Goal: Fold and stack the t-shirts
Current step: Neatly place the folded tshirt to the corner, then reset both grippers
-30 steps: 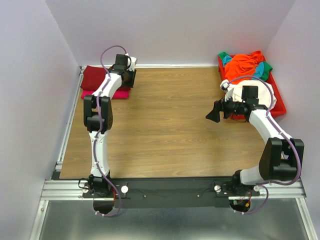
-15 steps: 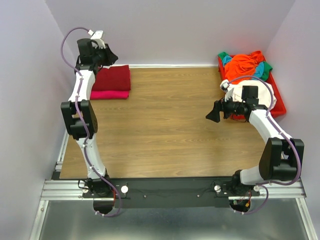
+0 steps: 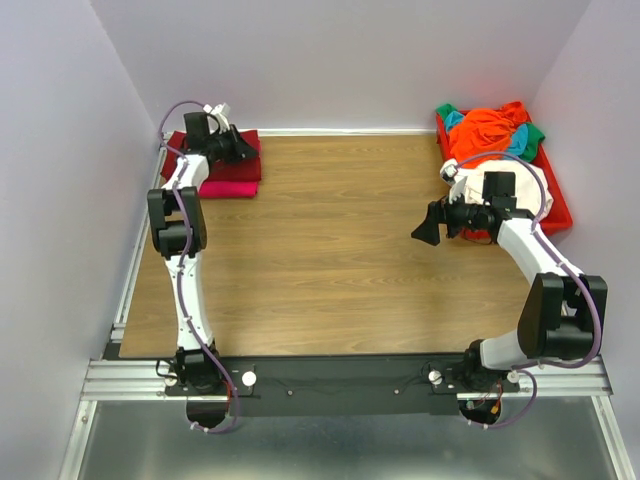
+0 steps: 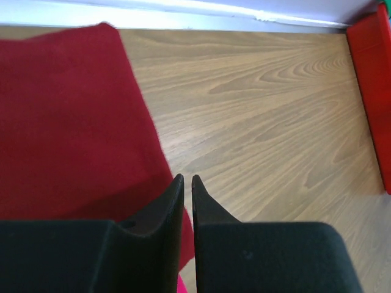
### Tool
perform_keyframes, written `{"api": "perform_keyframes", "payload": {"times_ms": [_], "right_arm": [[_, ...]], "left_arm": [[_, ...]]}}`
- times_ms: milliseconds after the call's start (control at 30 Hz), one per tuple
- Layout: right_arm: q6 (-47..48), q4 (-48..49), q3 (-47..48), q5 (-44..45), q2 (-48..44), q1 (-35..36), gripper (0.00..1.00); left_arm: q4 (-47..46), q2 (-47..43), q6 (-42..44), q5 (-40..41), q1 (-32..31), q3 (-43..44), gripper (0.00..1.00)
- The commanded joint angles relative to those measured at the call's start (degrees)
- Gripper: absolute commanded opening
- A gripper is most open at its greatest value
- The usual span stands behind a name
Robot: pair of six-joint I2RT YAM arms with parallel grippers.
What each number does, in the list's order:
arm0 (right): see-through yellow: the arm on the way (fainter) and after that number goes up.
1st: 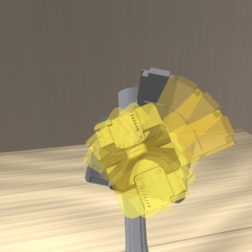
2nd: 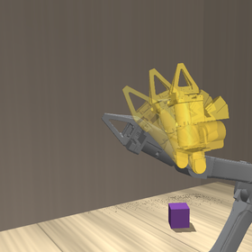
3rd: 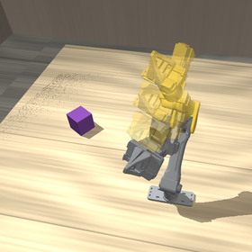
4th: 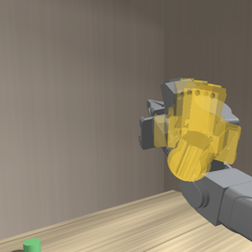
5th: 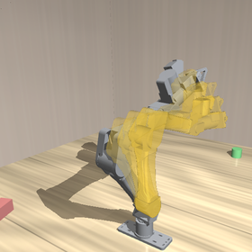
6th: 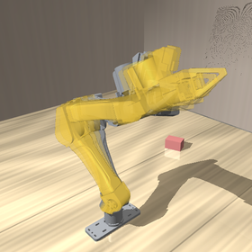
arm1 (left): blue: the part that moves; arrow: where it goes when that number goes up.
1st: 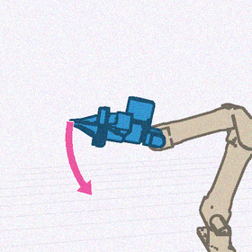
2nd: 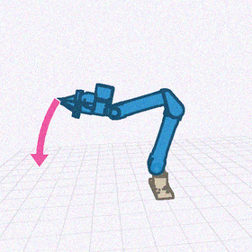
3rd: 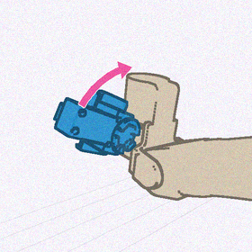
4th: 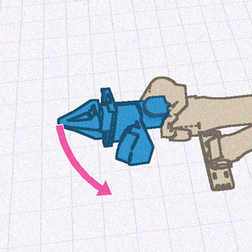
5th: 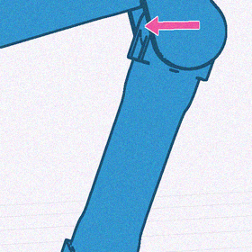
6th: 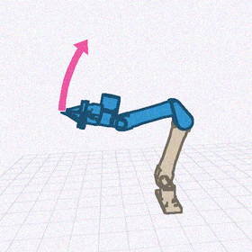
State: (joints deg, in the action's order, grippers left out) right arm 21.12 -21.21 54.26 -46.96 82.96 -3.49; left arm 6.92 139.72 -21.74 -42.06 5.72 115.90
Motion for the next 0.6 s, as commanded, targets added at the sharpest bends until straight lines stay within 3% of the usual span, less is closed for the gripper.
{"api": "perform_keyframes", "payload": {"times_ms": [0, 133, 267, 400, 567], "right_arm": [[1.02, -1.46, 1.29, 0.11, 0.63, -0.38, 1.0], [1.11, -1.55, 1.2, 0.11, 0.63, -0.38, 1.0], [1.11, -1.64, 1.2, 0.29, 0.45, -0.38, 1.0], [1.38, -1.55, 1.29, 0.81, 0.01, -0.38, 0.99], [2.34, -1.64, 1.11, 1.69, -1.13, -0.38, 0.99]], "left_arm": [[-0.06, 3.97, -1.64, 0.05, 0.44, 2.4, 0.16], [0.03, 3.72, -0.33, -1.35, 0.61, 4.68, 0.18], [0.11, -2.33, 2.48, -1.18, 0.52, 5.3, 0.28], [0.38, -15.31, 6.96, -0.31, 0.61, 2.33, 0.38], [-2.08, -32.99, 12.41, 7.77, 0.96, -12.24, 0.42]]}}
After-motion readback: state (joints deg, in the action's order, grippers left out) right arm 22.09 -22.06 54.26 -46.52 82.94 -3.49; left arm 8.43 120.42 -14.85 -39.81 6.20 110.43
